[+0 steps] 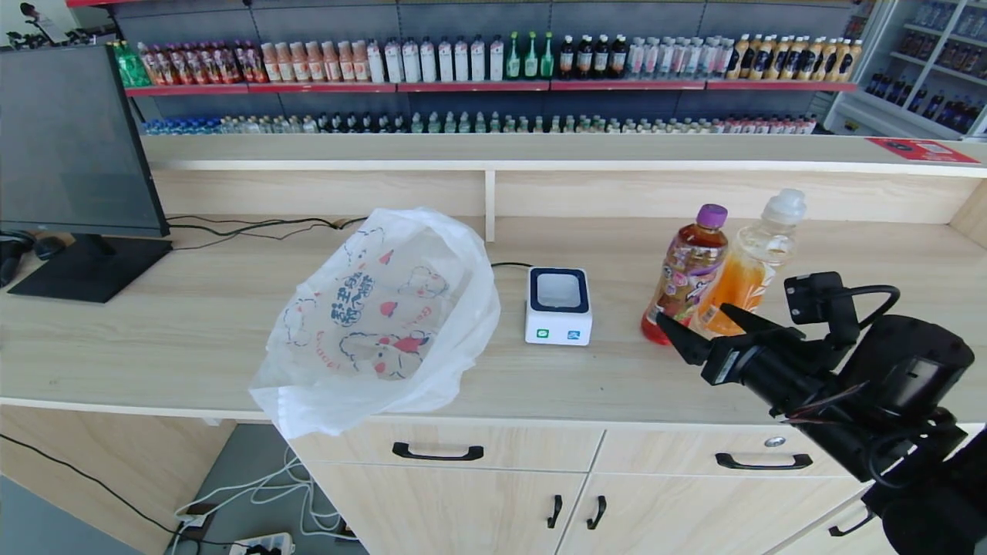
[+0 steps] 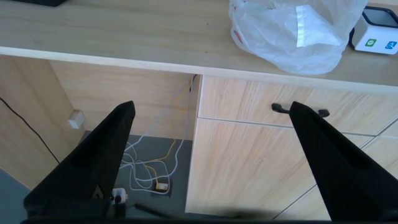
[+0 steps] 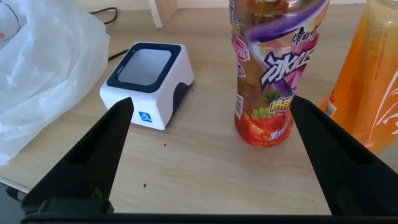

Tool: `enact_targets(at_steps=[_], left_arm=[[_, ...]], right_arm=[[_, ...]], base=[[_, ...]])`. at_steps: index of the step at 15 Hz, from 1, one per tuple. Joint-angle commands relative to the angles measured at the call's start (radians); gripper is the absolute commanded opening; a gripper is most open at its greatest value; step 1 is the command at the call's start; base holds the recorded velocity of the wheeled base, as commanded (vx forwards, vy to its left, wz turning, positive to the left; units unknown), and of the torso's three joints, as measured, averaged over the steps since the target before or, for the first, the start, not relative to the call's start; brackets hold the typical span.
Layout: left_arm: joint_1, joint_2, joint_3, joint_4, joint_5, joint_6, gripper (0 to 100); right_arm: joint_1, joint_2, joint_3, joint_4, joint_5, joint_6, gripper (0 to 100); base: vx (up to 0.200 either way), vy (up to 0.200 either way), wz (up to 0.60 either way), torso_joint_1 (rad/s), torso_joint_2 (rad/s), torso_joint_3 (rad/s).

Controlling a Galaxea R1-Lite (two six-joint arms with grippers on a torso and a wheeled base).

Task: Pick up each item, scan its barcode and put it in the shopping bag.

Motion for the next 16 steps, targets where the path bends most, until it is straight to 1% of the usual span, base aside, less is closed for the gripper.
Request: enact_targets(at_steps=[1,5,7,14,16], left_arm=[[0.0,0.0,0.0,0.0,0.0,0.001,100],[0.0,0.0,0.0,0.0,0.0,0.001,100],[0.0,0.0,0.0,0.0,0.0,0.001,100],[0.0,0.0,0.0,0.003,0.0,-0.001,100],[0.0,0.0,0.0,0.0,0.0,-0.001,100]], right_arm=[[-0.022,0.08,-0.058,-0.003,0.0,-0.003,100],[-0.07,0.116,-0.095,-0.003,0.002,-0.014,100],[-0.106,0.128,-0.147,-0.003,0.006,-0.023,100],[-0.111,0.157,-0.197,-0.003,0.025,-0.024,100],[-0.111,0.185,-0.245,-0.003,0.025,-0.029,100]], base=[[0.0,0.0,0.0,0.0,0.0,0.0],[0.0,0.0,0.0,0.0,0.0,0.0],[0.0,0.0,0.0,0.0,0.0,0.0],[0.0,0.0,0.0,0.0,0.0,0.0],[0.0,0.0,0.0,0.0,0.0,0.0]])
